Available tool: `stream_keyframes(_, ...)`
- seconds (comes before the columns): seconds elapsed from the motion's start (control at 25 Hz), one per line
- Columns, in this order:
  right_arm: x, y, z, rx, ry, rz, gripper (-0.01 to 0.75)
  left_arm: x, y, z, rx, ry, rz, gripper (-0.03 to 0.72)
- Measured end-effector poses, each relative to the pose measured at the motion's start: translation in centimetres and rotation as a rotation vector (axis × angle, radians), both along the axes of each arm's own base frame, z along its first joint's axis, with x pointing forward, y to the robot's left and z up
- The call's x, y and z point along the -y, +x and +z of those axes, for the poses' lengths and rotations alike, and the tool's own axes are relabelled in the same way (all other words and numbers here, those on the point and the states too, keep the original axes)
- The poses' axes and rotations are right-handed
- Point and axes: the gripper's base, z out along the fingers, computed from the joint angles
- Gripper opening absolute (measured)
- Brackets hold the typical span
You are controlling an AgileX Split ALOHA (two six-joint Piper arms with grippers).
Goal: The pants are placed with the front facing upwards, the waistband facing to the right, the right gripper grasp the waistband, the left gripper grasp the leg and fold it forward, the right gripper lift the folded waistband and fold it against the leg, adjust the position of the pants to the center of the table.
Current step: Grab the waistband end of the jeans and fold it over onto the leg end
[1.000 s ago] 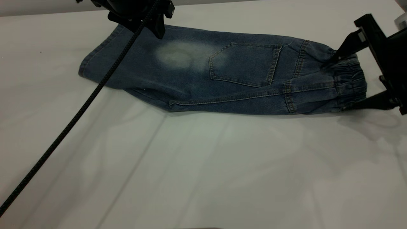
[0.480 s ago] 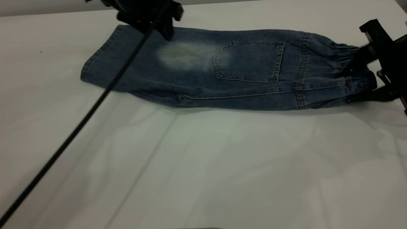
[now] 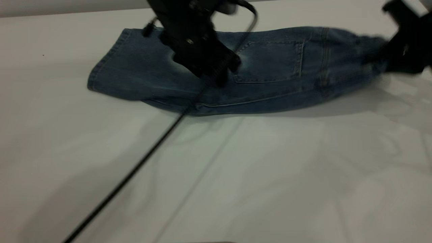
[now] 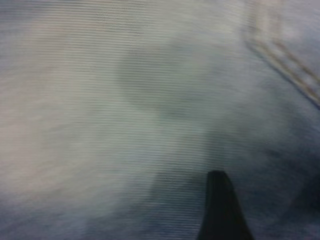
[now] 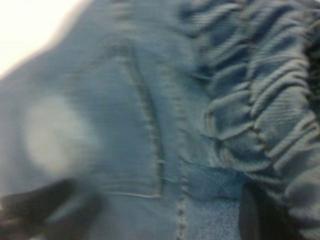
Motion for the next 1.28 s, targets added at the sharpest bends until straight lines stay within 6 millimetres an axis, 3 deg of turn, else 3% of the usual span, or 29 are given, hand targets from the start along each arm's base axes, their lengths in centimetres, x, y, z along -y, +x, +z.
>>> stream_keyframes(0.36, -1.2, -0.7, 8.6, 0.374, -0.039, 0.217, 0.061, 5.7, -4.3, -0.3, -0.034, -0.048, -0.092, 0.418)
stream_keyframes(0.52, -1.9, -1.6, 10.2, 0.440, -0.023, 0.324, 0.061, 7.0, -5.6, 0.0, -0.042, -0.055, -0.121, 0.418)
stream_keyframes(0.64, -2.0, -1.7, 10.2, 0.443, -0.025, 0.353, 0.061, 6.3, -5.0, 2.0, -0.019, -0.040, -0.129, 0.418)
stream_keyframes(0.88, -2.8, -2.0, 10.4, 0.460, 0.008, 0.407, 0.061, 1.3, -2.2, 10.1, 0.095, 0.017, -0.094, 0.418)
stream_keyframes(1.0, -4.2, -2.1, 10.4, 0.468, 0.007, 0.448, 0.061, -1.5, -1.5, 14.7, 0.168, 0.036, -0.060, 0.418)
stream_keyframes(1.12, -6.7, -2.3, 10.4, 0.479, -0.006, 0.487, 0.061, -4.2, -1.6, 20.3, 0.279, 0.018, -0.022, 0.418)
stream_keyframes(1.28, -10.2, -2.7, 10.1, 0.488, -0.089, 0.516, 0.061, -7.4, -3.5, 27.6, 0.448, -0.027, 0.017, 0.418)
